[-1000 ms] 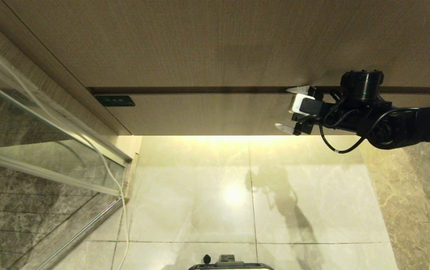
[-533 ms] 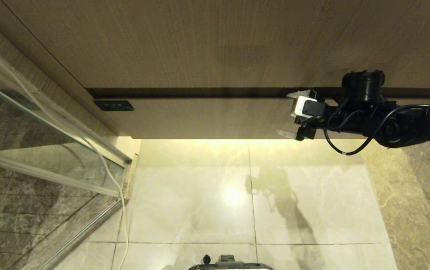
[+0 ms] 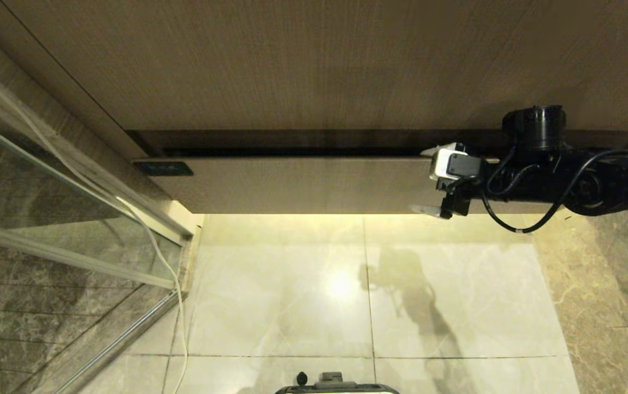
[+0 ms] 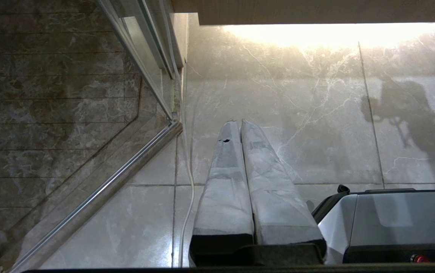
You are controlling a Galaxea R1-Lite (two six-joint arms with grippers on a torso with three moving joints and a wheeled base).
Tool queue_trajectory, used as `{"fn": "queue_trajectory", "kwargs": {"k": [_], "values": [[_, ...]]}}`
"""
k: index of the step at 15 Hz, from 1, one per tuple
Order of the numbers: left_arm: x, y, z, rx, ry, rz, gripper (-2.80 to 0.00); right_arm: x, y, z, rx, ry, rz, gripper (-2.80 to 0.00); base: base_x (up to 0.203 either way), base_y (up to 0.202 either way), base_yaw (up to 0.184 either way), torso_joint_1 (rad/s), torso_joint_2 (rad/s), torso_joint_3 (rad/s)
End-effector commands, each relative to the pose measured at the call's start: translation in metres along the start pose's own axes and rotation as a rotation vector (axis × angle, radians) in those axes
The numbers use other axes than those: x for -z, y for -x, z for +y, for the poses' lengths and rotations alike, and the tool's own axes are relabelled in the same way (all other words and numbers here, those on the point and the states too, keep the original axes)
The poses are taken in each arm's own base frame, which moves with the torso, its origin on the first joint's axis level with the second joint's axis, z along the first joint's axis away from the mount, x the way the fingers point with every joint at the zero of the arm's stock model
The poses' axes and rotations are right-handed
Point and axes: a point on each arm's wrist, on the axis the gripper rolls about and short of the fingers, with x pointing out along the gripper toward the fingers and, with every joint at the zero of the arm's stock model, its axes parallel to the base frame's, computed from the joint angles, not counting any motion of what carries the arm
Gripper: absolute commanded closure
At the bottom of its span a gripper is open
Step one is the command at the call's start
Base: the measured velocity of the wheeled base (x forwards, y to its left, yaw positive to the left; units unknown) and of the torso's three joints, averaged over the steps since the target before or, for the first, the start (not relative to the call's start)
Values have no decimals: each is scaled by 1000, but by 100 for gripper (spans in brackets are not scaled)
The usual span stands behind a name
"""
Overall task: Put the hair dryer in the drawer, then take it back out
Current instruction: Pull open the drawer
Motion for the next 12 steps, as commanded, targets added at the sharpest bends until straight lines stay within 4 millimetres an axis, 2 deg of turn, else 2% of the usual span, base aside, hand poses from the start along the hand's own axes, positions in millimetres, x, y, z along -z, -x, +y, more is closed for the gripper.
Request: {"fn": "queue_trajectory", "kwargs": {"k": [1, 4, 8, 9, 12], "values": [[0, 0, 0, 1, 0, -1, 0, -2, 11, 6, -47, -16, 21, -280, 0, 0, 0, 0, 0, 0], [0, 0, 0, -1, 0, -1, 0, -8, 24, 9, -49, -17, 27, -280, 0, 0, 0, 0, 0, 0], [0, 0, 0, 1, 0, -1, 0, -17, 54, 20, -84, -29, 61, -280, 0, 0, 0, 0, 0, 0], [0, 0, 0, -1, 0, -1, 0, -17, 56, 22, -99, -33, 68, -280, 0, 0, 0, 0, 0, 0], [0, 0, 0, -1, 0, -1, 0, -23, 96, 42, -263, -121, 143, -280, 0, 0, 0, 0, 0, 0]]}}
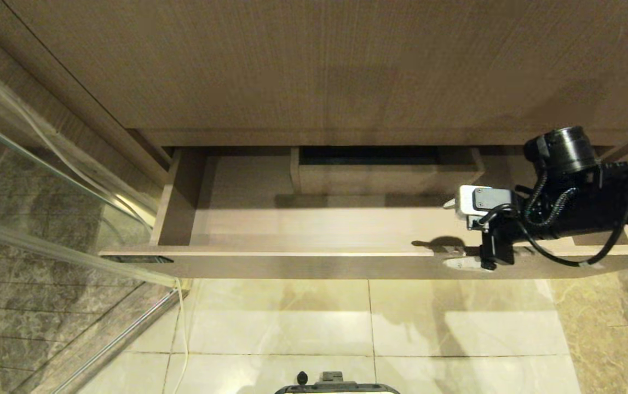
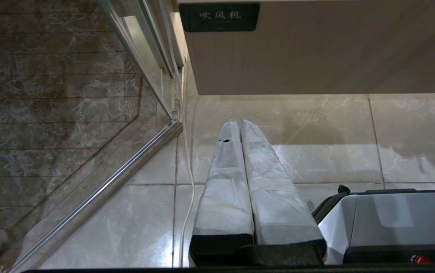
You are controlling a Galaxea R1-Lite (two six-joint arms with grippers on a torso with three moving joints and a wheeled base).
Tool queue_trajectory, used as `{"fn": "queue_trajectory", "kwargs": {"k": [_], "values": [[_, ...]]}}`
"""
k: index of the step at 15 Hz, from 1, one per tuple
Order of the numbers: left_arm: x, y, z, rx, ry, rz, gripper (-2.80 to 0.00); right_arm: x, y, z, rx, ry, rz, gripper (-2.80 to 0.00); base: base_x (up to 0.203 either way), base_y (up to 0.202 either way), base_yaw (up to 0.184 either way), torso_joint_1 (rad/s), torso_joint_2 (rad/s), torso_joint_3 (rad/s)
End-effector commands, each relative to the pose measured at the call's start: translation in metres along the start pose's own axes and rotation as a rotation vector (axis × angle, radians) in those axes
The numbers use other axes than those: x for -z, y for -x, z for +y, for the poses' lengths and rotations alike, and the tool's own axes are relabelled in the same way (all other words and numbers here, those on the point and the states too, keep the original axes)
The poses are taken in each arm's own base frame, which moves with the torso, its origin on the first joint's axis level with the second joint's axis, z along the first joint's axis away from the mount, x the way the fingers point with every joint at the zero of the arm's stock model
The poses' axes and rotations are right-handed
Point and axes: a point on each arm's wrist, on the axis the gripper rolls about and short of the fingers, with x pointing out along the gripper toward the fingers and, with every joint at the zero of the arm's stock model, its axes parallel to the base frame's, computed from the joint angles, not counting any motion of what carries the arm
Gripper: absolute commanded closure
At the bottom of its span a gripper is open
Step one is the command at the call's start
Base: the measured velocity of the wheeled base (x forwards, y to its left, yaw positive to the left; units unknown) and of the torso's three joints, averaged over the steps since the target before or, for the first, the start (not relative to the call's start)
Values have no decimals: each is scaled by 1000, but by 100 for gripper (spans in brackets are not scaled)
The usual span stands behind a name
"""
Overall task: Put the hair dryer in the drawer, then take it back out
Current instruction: Pull open the drawer
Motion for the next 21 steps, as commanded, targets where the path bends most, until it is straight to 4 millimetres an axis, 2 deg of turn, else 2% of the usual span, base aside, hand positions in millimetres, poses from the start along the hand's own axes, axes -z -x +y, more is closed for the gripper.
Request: {"fn": "queue_trajectory", "kwargs": {"k": [1, 6, 7, 8, 13, 17, 19, 21], "values": [[0, 0, 0, -1, 0, -1, 0, -6, 43, 21, -100, -51, 48, -280, 0, 0, 0, 0, 0, 0], [0, 0, 0, -1, 0, -1, 0, -23, 120, 39, -3, -57, 99, -280, 0, 0, 0, 0, 0, 0], [0, 0, 0, 0, 0, -1, 0, -25, 133, 42, 28, -54, 98, -102, 0, 0, 0, 0, 0, 0], [0, 0, 0, 0, 0, -1, 0, -28, 145, 46, 56, -47, 97, 0, 0, 0, 0, 0, 0, 0], [0, 0, 0, 0, 0, -1, 0, -33, 194, 76, 111, -117, 153, 0, 0, 0, 0, 0, 0, 0], [0, 0, 0, 0, 0, -1, 0, -30, 207, 88, 126, -169, 186, 0, 0, 0, 0, 0, 0, 0], [0, 0, 0, 0, 0, -1, 0, -29, 214, 91, 158, -308, 203, 0, 0, 0, 0, 0, 0, 0], [0, 0, 0, -1, 0, -1, 0, -31, 224, 93, 207, -356, 207, 0, 0, 0, 0, 0, 0, 0]]}}
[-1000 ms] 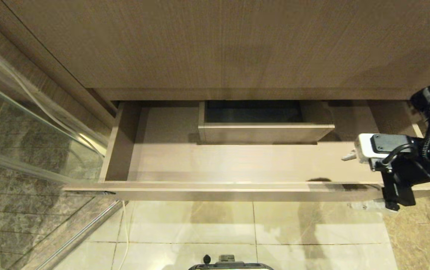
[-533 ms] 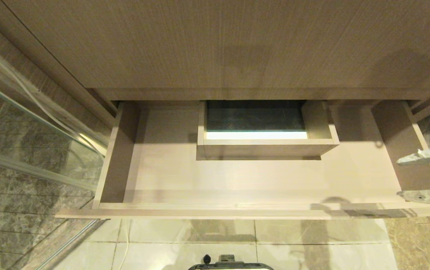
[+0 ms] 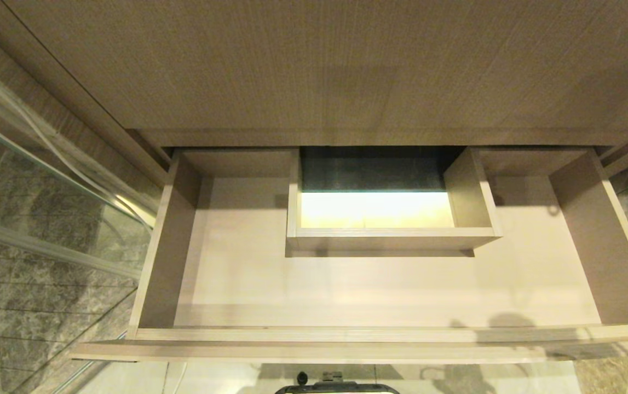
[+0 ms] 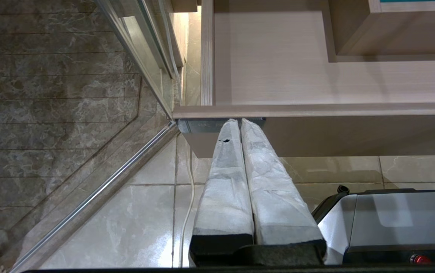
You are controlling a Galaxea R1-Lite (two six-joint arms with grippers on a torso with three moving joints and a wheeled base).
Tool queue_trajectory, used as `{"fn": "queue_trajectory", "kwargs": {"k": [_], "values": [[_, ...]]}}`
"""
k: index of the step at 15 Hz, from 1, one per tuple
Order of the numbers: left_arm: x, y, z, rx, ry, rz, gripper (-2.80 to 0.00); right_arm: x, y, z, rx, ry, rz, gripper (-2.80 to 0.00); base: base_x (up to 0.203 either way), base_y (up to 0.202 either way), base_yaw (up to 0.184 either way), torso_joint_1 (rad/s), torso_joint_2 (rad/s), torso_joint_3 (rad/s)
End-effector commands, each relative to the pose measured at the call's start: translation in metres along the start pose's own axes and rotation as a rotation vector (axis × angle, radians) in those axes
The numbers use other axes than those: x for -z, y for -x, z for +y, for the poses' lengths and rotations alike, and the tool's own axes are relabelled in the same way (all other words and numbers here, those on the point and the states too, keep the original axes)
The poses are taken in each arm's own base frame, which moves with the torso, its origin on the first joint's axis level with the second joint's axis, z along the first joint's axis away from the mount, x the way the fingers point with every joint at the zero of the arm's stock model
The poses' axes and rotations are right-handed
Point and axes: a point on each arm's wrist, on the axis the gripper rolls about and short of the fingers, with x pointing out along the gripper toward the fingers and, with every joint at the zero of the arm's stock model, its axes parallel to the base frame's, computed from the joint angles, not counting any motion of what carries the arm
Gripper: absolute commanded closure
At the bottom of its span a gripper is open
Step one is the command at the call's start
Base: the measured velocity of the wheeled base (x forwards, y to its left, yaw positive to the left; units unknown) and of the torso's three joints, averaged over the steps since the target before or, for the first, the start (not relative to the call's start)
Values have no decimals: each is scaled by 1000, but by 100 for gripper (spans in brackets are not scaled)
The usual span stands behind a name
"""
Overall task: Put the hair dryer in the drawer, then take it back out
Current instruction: Pick up the hairdryer
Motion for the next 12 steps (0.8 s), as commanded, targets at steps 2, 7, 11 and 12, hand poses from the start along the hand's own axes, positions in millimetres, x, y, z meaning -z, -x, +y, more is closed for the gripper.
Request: {"fn": "queue_trajectory", "kwargs": {"k": [2, 7, 11, 12], "values": [[0, 0, 0, 0, 0, 0, 0, 1, 20, 7, 75, -177, -19, 0, 0, 0, 0, 0, 0, 0], [0, 0, 0, 0, 0, 0, 0, 4, 36, 19, 115, -559, -37, 0, 0, 0, 0, 0, 0, 0], [0, 0, 0, -1, 0, 0, 0, 4, 52, 24, 223, -576, -67, 0, 0, 0, 0, 0, 0, 0], [0, 0, 0, -1, 0, 1, 0, 4, 53, 24, 235, -577, -69, 0, 0, 0, 0, 0, 0, 0]]}}
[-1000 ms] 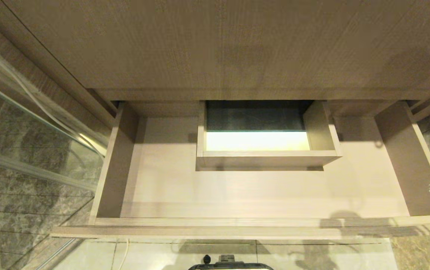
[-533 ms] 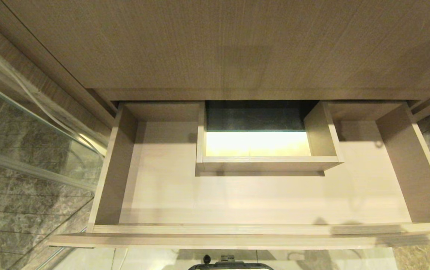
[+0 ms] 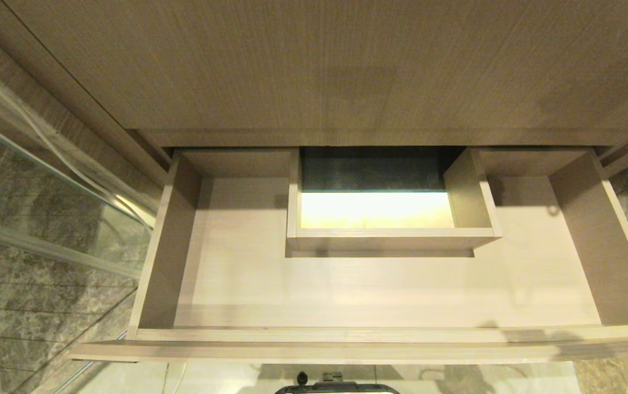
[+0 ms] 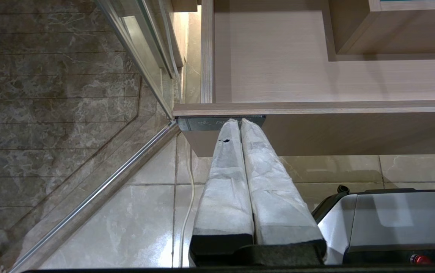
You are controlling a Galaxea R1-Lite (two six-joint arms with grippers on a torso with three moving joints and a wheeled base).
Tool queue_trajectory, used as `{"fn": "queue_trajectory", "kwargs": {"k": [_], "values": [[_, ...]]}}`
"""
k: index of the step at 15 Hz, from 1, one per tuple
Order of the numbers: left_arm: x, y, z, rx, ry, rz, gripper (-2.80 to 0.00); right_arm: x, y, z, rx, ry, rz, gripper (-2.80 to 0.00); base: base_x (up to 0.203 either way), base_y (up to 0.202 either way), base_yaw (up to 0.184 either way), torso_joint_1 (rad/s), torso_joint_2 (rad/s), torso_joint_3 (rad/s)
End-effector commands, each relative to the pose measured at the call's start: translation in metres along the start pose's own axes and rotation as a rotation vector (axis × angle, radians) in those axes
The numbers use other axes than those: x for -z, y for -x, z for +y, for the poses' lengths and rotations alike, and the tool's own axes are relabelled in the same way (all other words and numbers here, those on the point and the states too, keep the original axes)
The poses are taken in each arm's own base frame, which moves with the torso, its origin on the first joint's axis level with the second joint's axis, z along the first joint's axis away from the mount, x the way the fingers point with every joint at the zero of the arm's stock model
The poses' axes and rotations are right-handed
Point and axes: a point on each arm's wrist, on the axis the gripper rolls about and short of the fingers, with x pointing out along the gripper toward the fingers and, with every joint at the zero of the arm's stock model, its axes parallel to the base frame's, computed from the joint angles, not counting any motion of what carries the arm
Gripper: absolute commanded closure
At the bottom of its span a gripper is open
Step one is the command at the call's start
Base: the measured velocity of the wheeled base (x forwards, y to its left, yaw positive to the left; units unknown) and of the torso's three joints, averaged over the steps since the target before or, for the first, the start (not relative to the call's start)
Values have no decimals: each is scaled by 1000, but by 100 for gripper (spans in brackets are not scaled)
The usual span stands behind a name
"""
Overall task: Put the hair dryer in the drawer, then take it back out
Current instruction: Pick up the hairdryer
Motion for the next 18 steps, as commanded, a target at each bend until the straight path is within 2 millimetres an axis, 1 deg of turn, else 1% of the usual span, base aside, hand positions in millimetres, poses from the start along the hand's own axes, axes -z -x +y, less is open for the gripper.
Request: {"fn": "queue_trajectory", "kwargs": {"k": [1, 4, 6, 7, 10, 12, 13, 15, 18], "values": [[0, 0, 0, -1, 0, -1, 0, 2, 7, 1, 55, -9, -11, 0, 0, 0, 0, 0, 0, 0], [0, 0, 0, -1, 0, -1, 0, -5, 9, -3, 132, -11, -65, 0, 0, 0, 0, 0, 0, 0], [0, 0, 0, 0, 0, -1, 0, -14, 11, -8, 164, -60, -152, 0, 0, 0, 0, 0, 0, 0], [0, 0, 0, -1, 0, -1, 0, -17, 14, -8, 179, -58, -189, 0, 0, 0, 0, 0, 0, 0], [0, 0, 0, -1, 0, -1, 0, -18, 15, -8, 189, -89, -229, 0, 0, 0, 0, 0, 0, 0], [0, 0, 0, 0, 0, -1, 0, -21, 16, -9, 189, -178, -274, 0, 0, 0, 0, 0, 0, 0], [0, 0, 0, 0, 0, -1, 0, -20, 18, -8, 198, -178, -281, 0, 0, 0, 0, 0, 0, 0], [0, 0, 0, 0, 0, -1, 0, -17, 28, -2, 209, -164, -318, 0, 0, 0, 0, 38, -17, -14], [0, 0, 0, -1, 0, -1, 0, -15, 33, 1, 214, -159, -332, 0, 0, 0, 0, 215, -358, -137]]}}
